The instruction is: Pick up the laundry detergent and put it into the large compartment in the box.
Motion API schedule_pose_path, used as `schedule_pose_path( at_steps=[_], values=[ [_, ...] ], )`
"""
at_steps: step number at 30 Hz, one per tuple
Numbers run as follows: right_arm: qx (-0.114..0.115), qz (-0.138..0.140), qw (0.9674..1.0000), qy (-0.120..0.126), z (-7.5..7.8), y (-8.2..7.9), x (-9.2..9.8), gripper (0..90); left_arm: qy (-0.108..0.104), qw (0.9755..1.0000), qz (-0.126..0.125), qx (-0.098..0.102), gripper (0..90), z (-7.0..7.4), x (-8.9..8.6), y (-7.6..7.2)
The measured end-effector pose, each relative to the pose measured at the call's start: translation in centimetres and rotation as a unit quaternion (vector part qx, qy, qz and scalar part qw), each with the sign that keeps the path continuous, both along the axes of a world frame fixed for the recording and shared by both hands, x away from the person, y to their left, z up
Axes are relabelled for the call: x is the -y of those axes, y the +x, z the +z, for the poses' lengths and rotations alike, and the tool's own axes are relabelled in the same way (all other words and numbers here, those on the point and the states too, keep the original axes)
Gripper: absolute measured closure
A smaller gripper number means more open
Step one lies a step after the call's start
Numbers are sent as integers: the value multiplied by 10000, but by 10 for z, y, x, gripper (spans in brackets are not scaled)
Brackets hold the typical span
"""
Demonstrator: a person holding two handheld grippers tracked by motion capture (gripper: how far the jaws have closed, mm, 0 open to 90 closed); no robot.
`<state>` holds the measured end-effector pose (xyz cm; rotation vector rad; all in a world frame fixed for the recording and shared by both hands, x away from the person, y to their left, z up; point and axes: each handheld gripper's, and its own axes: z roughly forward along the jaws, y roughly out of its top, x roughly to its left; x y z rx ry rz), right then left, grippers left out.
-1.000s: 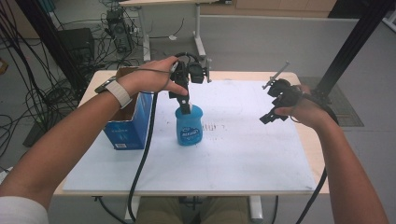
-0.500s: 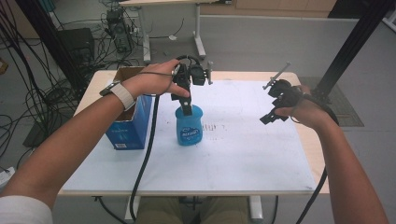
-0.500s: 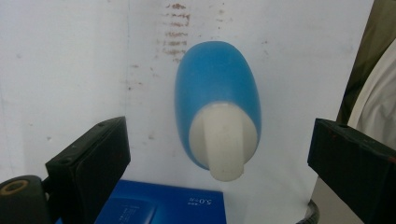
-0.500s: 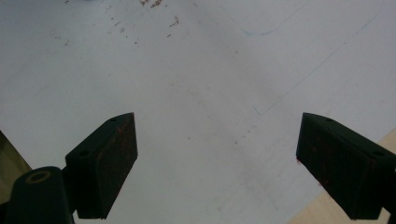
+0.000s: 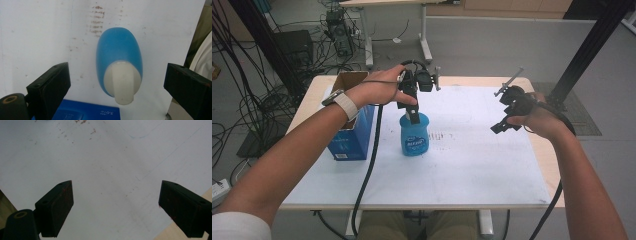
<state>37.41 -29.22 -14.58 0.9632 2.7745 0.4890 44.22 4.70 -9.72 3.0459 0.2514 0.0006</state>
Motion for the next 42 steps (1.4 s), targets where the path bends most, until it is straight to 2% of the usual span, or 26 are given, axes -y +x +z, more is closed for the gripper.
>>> schedule_pose_path(
  at_steps=[3,11,31,42],
  values=[
    [2,-9,10000,4,0,0,0,126,-21,10000,-7,1,69,-1,0,-1],
    [12,-8,10000,-11,1,-1,-1,127,97,9999,-22,-89,68,-4,4,1],
    [-6,-45,10000,9,0,-2,2,127,56,9999,-38,-142,68,-6,1,2],
    [-2,-37,10000,10,0,-2,2,126,101,9998,-82,-178,68,-8,4,2]
  ],
)
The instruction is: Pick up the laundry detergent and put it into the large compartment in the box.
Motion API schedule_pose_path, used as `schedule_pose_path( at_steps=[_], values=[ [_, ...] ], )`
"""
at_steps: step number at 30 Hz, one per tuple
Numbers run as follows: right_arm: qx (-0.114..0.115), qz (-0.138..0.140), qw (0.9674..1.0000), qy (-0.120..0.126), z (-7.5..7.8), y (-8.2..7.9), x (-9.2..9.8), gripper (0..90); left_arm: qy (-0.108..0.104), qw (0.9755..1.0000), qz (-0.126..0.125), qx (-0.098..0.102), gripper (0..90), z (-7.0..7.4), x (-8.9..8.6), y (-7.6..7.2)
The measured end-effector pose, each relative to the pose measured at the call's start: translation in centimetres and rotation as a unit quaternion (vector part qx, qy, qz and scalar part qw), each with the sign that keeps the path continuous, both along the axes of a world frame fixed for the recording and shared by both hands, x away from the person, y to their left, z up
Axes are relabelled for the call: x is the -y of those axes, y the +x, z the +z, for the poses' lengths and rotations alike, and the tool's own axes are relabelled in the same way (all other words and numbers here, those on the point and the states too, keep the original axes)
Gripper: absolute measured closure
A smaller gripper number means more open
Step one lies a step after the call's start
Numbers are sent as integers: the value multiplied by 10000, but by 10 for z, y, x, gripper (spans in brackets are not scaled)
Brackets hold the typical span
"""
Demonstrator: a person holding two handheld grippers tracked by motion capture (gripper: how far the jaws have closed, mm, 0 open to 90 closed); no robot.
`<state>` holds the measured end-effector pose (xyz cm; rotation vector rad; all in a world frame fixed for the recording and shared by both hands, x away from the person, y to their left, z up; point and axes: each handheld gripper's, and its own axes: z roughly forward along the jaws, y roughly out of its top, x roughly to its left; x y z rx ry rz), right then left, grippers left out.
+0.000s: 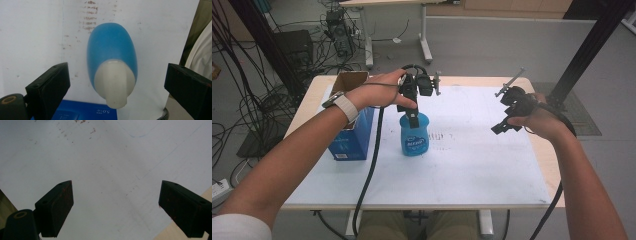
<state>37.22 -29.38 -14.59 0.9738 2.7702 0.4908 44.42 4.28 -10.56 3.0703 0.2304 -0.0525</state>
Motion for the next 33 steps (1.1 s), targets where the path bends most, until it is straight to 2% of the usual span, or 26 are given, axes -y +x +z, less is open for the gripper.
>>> schedule_pose_path(
  at_steps=[33],
  values=[
    [1,-4,10000,-8,1,1,-2,126,-5,10000,22,-17,74,0,-2,1]
  ],
)
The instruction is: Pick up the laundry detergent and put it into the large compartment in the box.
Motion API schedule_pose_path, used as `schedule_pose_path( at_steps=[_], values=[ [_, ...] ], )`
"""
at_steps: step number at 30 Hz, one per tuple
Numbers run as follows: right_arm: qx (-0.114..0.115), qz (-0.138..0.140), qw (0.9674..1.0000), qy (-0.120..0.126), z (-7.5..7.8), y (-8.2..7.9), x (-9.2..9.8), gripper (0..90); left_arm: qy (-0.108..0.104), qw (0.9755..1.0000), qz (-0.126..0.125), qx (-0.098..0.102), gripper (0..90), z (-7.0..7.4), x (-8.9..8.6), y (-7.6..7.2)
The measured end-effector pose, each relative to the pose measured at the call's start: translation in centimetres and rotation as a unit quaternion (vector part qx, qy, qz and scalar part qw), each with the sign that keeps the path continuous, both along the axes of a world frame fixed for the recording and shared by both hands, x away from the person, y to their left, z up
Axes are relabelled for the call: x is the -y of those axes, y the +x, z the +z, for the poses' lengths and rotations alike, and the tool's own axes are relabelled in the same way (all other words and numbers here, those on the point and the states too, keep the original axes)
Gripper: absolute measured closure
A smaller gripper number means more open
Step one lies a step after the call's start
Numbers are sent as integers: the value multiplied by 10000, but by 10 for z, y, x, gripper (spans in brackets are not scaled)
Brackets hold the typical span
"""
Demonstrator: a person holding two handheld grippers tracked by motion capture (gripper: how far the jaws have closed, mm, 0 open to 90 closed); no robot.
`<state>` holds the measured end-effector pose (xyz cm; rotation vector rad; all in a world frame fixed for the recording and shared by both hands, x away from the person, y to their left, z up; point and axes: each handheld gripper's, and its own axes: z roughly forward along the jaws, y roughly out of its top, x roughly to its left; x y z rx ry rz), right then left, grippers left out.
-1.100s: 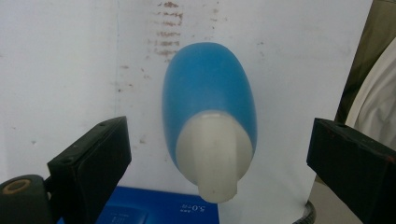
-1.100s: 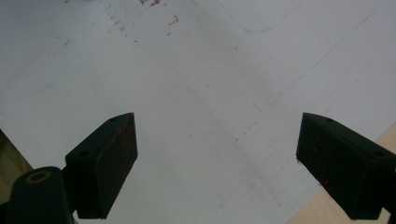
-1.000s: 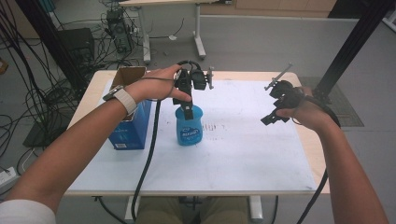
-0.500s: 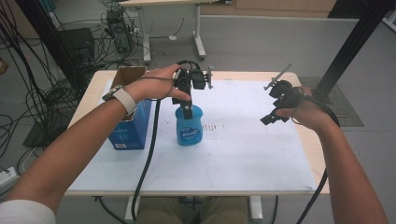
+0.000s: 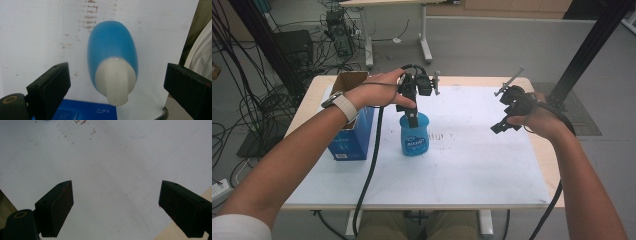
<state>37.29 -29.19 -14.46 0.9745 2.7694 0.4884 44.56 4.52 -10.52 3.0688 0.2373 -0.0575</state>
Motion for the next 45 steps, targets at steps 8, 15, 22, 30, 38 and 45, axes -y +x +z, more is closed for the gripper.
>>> schedule_pose_path(
  at_steps=[8,15,22,30,38,45],
  values=[
    [-15,3,10000,8,-2,0,1,126,-3,10000,-3,6,74,0,1,0],
    [5,-1,10000,15,-1,0,1,126,-11,10000,0,6,74,0,0,0],
    [5,-1,10000,15,-1,0,1,126,11,10000,3,0,75,0,0,0],
    [6,-3,10000,15,-1,-1,2,126,-8,10000,42,6,75,0,-1,0],
    [2,-4,10000,13,-1,-1,1,126,-26,10000,29,4,75,-1,0,0],
    [5,-10,10000,17,-1,-1,1,126,-25,10000,28,25,76,-1,-1,-1]
  ],
)
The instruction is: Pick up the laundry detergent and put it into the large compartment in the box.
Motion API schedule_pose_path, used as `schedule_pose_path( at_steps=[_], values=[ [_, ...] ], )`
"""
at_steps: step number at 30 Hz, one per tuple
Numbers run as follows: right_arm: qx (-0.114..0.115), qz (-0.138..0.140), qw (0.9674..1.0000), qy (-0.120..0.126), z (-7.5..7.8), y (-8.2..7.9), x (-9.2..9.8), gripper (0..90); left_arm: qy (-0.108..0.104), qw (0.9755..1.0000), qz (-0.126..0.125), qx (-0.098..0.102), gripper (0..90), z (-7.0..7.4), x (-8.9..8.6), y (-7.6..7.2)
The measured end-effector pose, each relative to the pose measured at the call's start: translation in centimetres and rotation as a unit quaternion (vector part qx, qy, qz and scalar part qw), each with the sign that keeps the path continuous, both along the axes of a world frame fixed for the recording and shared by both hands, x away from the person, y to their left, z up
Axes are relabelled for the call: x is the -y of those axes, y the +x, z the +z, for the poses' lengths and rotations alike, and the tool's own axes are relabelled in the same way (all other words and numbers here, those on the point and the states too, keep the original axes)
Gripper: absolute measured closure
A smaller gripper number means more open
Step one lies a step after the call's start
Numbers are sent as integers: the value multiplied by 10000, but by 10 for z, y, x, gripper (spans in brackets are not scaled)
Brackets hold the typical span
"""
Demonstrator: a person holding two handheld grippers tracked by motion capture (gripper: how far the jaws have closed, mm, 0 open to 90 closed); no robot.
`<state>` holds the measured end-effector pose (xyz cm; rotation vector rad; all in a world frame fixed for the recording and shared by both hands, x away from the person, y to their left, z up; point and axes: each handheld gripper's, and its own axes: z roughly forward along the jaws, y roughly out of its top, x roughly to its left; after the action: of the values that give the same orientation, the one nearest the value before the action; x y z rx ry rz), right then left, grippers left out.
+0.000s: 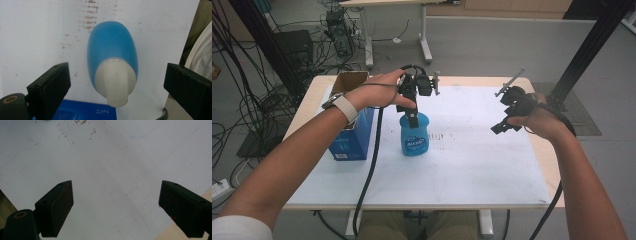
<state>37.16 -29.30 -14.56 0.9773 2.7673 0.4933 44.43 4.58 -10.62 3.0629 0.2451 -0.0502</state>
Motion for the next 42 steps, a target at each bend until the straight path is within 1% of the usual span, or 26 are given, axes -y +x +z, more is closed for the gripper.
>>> schedule_pose_path(
  at_steps=[14,20,25,29,32,40,42],
  values=[
    [-4,-7,10000,16,-1,0,1,126,12,10000,-5,-17,77,-2,1,1],
    [-22,3,10000,29,-3,1,1,126,39,10000,-1,7,77,-4,3,1],
    [-11,17,10000,42,-3,1,1,126,41,10000,40,-60,76,-9,3,2],
    [-16,7,10000,35,-3,1,1,126,19,10000,68,-51,76,-12,2,2],
    [-12,12,10000,38,-4,0,1,126,18,9999,83,-81,77,-15,2,3],
    [-19,15,10000,59,-6,0,1,126,34,10000,56,-60,77,-21,4,4],
    [-18,8,10000,62,-6,0,1,126,34,9999,64,-83,77,-23,4,4]
  ],
)
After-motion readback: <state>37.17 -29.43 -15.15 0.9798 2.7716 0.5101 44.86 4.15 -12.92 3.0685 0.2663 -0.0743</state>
